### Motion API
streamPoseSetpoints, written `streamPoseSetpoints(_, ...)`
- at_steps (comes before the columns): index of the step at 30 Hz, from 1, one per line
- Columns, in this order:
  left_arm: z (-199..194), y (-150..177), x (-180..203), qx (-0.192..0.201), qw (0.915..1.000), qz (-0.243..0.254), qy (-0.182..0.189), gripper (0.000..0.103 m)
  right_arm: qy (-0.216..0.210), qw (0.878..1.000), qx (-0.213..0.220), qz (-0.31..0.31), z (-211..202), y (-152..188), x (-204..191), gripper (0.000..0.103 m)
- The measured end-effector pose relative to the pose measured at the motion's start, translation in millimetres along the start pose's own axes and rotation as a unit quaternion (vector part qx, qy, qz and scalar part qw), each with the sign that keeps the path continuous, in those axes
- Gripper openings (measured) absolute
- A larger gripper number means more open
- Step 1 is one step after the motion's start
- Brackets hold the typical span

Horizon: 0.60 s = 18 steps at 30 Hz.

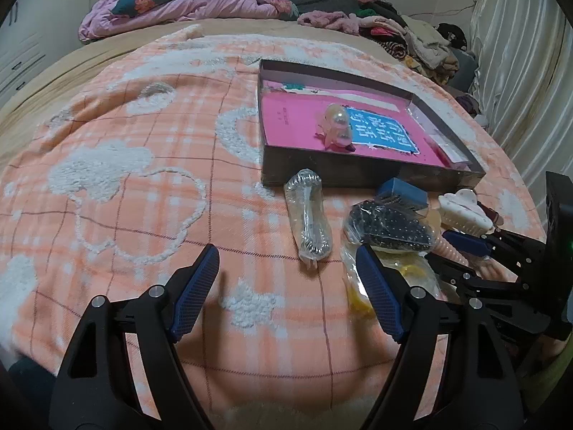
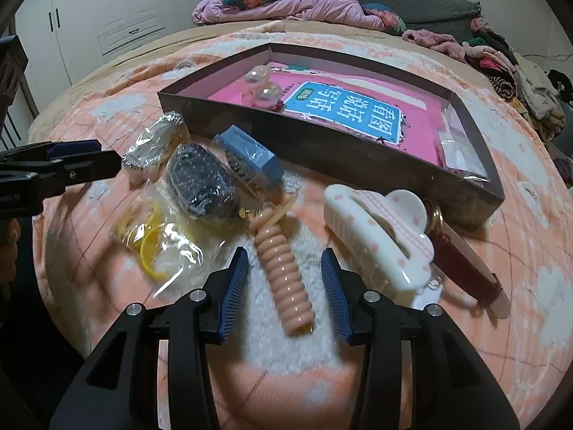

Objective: Organize jewelry
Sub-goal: 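Grasp the clear tube bag with the left tool while the right tool grasps the spiral hair tie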

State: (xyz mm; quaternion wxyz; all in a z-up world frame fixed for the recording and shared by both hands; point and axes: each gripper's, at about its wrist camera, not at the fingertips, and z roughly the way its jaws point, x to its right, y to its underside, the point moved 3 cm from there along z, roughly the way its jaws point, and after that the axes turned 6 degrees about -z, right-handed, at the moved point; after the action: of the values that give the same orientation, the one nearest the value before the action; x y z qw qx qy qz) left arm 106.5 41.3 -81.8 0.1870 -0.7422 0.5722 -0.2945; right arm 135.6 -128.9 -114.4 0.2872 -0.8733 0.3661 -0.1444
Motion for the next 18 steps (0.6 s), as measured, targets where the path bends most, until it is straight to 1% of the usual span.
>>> streamPoseSetpoints(2,4,-2,1,0.000,1.0000,0.000,0.001,0.071,-0.004,1.000,0.002,0.002,1,1,0,0.035)
streamPoseSetpoints(3,6,-3,2,-0.001,1.0000,0.000,0.000,0.071,-0.007,1.000,0.003,0.001,0,1,0,0.025)
streamPoseSetpoints(4,10,-5,4,-0.001,1.0000,0.001,-0.001,0.070,-0.011,1.000,0.005,-0.001,-1,2,-2,0.023)
streamPoseSetpoints(5,12,-6,4,-0.002,1.0000,0.000,-0.001,0.068,-0.010,1.000,0.007,-0.002,-3,2,-3,0.022)
streamPoseSetpoints(7,18,-9,6,-0.005,1.0000,-0.002,0.001,0.059,-0.020,1.000,0.014,-0.001,-6,4,-4,0.017)
streamPoseSetpoints(8,22,-10,7,-0.007,1.0000,-0.002,0.002,0.058,-0.026,0.999,0.018,0.003,-9,5,-4,0.017)
streamPoseSetpoints(9,25,-11,6,-0.009,1.0000,-0.002,0.001,0.053,-0.029,0.999,0.020,0.004,-11,6,-4,0.017)
streamPoseSetpoints(10,30,-11,6,-0.014,0.9999,-0.005,0.000,0.045,-0.033,0.999,0.024,0.004,-14,7,-5,0.017)
streamPoseSetpoints(12,36,-10,5,-0.023,0.9996,-0.010,0.012,0.037,-0.042,0.999,0.032,0.004,-19,7,-7,0.017)
streamPoseSetpoints(13,37,-9,5,-0.024,0.9995,-0.010,0.018,0.027,-0.046,0.998,0.035,0.004,-20,6,-7,0.017)
streamPoseSetpoints(14,36,-9,7,-0.023,0.9992,-0.008,0.031,0.019,-0.049,0.998,0.039,0.005,-23,5,-8,0.017)
streamPoseSetpoints(18,27,-8,9,-0.007,0.9997,0.006,0.023,0.018,-0.060,0.997,0.055,0.008,-33,3,-10,0.017)
